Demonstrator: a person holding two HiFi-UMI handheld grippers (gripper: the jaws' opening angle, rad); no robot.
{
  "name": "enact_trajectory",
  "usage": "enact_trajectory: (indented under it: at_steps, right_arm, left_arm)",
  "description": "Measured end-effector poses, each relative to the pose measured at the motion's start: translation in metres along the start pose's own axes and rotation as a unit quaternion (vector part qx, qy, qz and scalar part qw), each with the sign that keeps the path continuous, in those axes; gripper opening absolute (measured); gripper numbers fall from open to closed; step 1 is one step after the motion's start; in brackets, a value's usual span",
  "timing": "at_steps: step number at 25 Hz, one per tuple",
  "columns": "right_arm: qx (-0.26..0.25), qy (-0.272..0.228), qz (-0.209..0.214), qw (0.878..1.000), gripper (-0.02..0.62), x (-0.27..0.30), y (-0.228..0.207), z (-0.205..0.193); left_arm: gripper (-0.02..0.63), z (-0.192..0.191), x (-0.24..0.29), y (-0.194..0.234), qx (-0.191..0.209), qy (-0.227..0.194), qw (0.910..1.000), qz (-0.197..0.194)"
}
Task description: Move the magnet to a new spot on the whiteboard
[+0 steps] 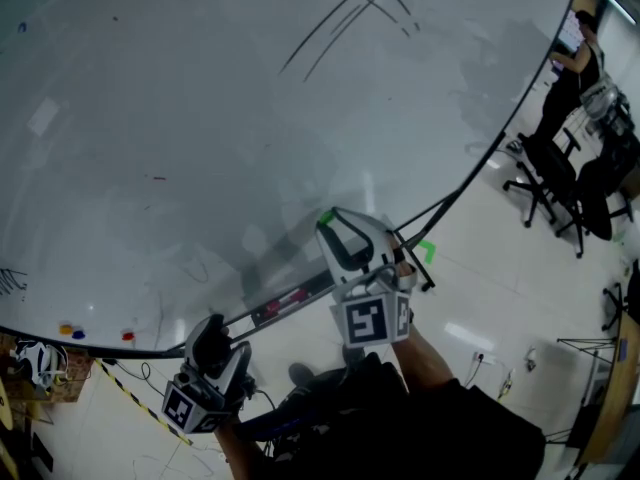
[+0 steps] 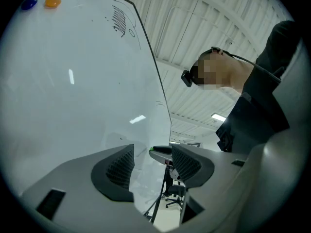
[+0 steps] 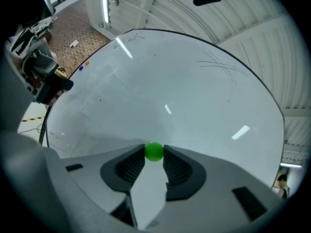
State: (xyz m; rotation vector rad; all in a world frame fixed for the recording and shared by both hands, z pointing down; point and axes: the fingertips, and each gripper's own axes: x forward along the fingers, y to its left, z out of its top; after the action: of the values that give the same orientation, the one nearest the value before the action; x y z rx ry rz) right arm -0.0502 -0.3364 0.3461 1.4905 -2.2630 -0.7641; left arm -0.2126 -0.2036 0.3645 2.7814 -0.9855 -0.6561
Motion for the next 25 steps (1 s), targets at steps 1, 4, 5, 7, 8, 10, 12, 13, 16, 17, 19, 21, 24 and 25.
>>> enact_trajectory:
  at_steps: [1,4,5,7,8,10,12,13,16,17,19,21,24,25]
  right_arm:
    - [0.007,-0.005,0.001,1.000,0.148,-0.003,-0.002,0.001]
    - [0.030,-0.015,0.005,0.999,0.149,-0.012,-0.009,0.002]
    - [0.037,-0.019,0.006,0.999,0.149,-0.015,-0.012,0.001]
    - [0.051,-0.029,0.010,0.998,0.149,-0.021,-0.017,0.002]
    - [0.058,-0.034,0.013,0.998,0.149,-0.024,-0.020,0.003]
    - [0.069,-0.044,0.021,0.996,0.149,-0.029,-0.024,0.004]
    - [0.076,-0.052,0.029,0.995,0.149,-0.035,-0.028,0.006]
    - [0.078,-0.058,0.033,0.995,0.149,-0.037,-0.030,0.007]
    - [0.090,-0.071,0.045,0.992,0.149,-0.045,-0.036,0.007]
    - [0.096,-0.073,0.048,0.992,0.149,-0.047,-0.038,0.005]
    - [0.110,-0.077,0.054,0.990,0.149,-0.051,-0.041,0.002]
    - [0.116,-0.083,0.060,0.988,0.149,-0.054,-0.043,-0.001]
    - [0.117,-0.091,0.069,0.987,0.149,-0.058,-0.048,-0.005]
    - [0.118,-0.092,0.073,0.986,0.149,-0.059,-0.050,-0.007]
  left_arm:
    - [0.238,0.000,0.002,-0.001,-0.003,-0.003,1.0000,-0.002]
    - [0.239,0.000,0.008,-0.004,-0.008,-0.009,0.9999,-0.005]
    - [0.239,0.000,0.010,-0.006,-0.009,-0.010,0.9999,-0.005]
    - [0.239,-0.001,0.013,-0.008,-0.011,-0.014,0.9998,-0.002]
    - [0.239,-0.002,0.015,-0.009,-0.011,-0.015,0.9998,0.000]
    - [0.239,-0.005,0.018,-0.012,-0.012,-0.014,0.9998,0.001]
    - [0.239,-0.007,0.024,-0.017,-0.011,-0.011,0.9999,-0.003]
    - [0.239,-0.008,0.027,-0.019,-0.011,-0.009,0.9999,-0.005]
    - [0.239,-0.013,0.037,-0.026,-0.008,-0.004,0.9999,-0.006]
    - [0.239,-0.016,0.040,-0.027,-0.007,-0.002,1.0000,-0.004]
    - [0.239,-0.020,0.044,-0.029,-0.005,0.003,1.0000,0.002]
    - [0.239,-0.024,0.049,-0.032,0.000,0.009,0.9999,0.009]
    - [0.239,-0.030,0.058,-0.038,0.010,0.022,0.9995,0.018]
    - [0.239,-0.032,0.061,-0.040,0.013,0.026,0.9994,0.020]
